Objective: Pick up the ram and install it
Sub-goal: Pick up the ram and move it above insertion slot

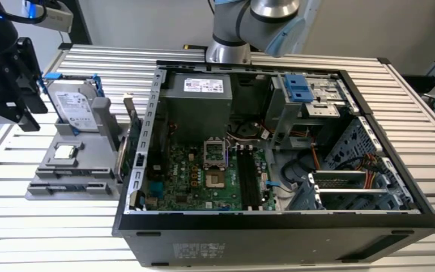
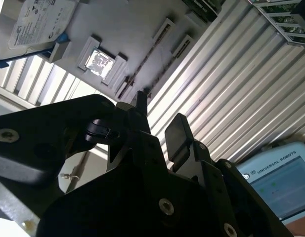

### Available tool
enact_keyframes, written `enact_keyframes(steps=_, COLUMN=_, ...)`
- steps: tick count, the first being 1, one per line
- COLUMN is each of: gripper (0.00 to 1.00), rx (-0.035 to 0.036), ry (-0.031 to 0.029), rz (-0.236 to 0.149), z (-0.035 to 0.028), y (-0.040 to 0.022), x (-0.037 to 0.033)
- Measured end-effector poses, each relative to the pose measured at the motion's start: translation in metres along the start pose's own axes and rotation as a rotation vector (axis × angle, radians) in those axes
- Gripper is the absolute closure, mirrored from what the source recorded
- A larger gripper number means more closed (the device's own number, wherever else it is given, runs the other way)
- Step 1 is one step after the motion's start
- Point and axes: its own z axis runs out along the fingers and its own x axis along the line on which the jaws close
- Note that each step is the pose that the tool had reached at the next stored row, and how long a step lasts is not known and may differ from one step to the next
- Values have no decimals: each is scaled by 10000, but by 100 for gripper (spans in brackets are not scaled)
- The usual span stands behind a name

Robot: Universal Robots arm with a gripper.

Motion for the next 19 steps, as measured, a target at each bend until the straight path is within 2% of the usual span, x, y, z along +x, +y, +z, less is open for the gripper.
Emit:
enact_keyframes(steps=12, gripper=0, rx=1, ry=4, rz=0, z=16, y=0, x=0)
enact_keyframes(steps=19, gripper=0, rx=-1, ry=36, rz=0, z=103, y=0, x=3)
